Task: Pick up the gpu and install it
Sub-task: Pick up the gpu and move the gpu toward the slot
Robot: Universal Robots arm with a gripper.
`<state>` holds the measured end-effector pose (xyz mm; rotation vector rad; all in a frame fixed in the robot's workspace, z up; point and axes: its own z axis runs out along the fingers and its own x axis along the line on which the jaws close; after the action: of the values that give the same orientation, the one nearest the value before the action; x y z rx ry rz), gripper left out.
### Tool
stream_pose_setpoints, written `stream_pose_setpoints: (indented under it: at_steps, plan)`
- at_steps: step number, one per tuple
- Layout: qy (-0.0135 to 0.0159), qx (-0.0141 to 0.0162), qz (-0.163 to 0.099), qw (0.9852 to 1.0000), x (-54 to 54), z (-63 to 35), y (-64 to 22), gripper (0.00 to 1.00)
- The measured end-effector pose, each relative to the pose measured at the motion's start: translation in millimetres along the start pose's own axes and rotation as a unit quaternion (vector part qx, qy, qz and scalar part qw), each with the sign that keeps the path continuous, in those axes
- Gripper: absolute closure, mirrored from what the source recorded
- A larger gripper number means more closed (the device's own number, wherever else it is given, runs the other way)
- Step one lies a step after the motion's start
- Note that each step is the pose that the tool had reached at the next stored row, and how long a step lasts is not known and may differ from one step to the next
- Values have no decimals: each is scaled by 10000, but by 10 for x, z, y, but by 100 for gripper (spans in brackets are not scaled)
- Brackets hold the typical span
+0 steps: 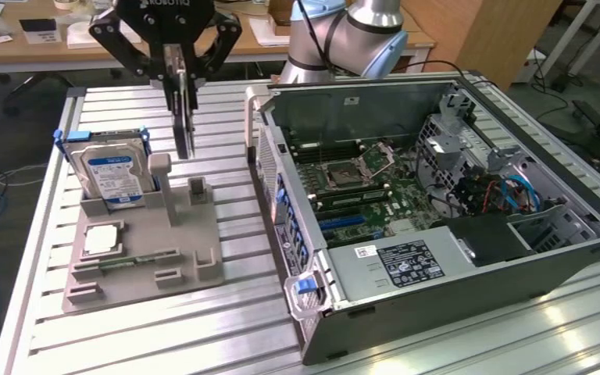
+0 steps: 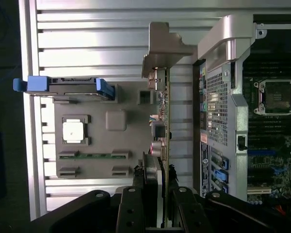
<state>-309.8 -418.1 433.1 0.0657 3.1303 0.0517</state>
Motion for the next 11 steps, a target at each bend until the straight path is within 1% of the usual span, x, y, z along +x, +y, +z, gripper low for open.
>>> stream_pose_setpoints:
  at_steps: [3, 11]
  plan:
    - [0, -1, 0, 10000, 0, -40, 1, 73]
    - [1, 0, -1, 10000, -17, -41, 2, 73]
